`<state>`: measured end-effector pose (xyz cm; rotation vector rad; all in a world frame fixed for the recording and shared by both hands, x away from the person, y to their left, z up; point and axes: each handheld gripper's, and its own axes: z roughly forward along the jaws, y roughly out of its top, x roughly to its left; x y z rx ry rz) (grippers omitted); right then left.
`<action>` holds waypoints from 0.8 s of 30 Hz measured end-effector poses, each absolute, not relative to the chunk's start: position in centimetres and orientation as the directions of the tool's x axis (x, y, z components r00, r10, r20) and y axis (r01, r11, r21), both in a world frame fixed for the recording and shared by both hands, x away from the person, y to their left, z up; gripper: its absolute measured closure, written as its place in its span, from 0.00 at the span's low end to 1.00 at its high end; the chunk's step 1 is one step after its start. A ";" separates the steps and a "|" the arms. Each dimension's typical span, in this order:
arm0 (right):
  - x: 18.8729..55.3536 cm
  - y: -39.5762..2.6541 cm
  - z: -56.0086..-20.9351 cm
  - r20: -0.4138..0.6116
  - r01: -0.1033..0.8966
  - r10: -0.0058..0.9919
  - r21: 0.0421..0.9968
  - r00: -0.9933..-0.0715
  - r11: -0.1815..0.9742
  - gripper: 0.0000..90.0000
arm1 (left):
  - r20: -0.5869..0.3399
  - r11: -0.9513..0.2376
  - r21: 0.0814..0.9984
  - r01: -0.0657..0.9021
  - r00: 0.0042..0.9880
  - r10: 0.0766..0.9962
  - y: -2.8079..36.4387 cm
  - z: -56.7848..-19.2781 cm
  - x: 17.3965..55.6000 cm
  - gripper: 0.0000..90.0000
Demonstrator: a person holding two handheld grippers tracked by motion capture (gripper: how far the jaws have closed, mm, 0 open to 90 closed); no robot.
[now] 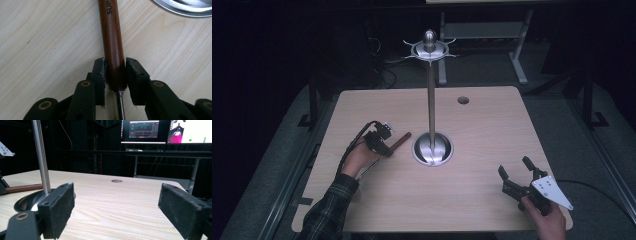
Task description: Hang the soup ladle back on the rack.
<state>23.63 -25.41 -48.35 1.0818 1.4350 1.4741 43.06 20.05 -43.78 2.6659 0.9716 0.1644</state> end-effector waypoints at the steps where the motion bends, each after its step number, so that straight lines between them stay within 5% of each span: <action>1: 23.6 -25.4 -48.4 0.047 0.021 0.946 0.999 -0.319 -0.042 0.14 | 0.007 -0.727 0.313 0.611 0.764 0.645 20.0 -43.8 43.0 0.78; 24: 23.6 -25.4 -48.4 0.048 0.023 0.946 0.999 -0.320 -0.043 0.14 | -0.023 -0.679 0.341 0.650 0.728 0.686 20.3 -43.7 43.1 0.82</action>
